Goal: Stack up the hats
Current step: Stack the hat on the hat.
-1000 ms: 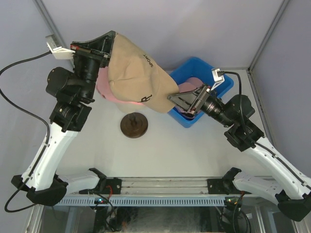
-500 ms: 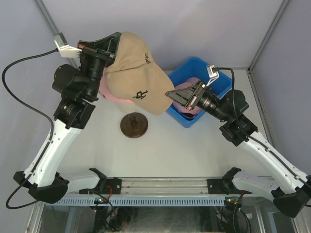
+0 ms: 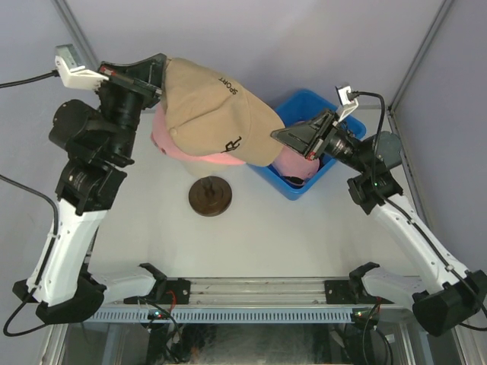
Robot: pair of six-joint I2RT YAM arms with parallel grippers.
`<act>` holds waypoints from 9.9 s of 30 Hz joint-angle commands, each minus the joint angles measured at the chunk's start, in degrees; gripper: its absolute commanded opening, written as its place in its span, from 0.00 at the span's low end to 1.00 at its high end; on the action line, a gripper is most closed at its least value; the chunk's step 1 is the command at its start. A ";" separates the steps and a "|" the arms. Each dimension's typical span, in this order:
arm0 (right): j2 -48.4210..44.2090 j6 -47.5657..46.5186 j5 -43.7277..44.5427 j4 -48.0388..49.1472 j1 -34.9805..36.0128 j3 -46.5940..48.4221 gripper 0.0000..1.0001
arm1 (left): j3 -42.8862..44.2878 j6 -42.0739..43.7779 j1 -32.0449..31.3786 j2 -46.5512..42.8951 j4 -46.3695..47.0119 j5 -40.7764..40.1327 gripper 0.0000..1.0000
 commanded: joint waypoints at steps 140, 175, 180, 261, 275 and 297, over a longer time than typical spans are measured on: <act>34.35 0.15 1.30 41.74 -1.83 14.34 0.00 | 0.36 15.72 26.67 7.82 -26.51 -0.94 0.00; 54.05 0.15 0.93 35.64 -2.21 49.36 0.00 | 8.58 16.60 27.85 12.54 -22.41 -4.06 0.15; 57.82 0.15 1.78 35.15 -2.74 52.47 0.00 | 8.83 16.34 29.44 14.52 -20.25 -2.95 0.16; 46.69 0.15 3.39 35.33 4.80 27.80 0.00 | -33.71 -0.70 38.25 -10.90 10.43 31.56 0.03; 36.37 0.15 3.22 37.89 9.25 14.63 0.00 | -39.99 -0.44 38.18 -23.17 6.52 30.75 0.27; 11.78 0.15 7.20 44.22 8.93 -10.57 0.00 | -65.60 -10.90 38.11 -43.01 18.51 52.34 0.67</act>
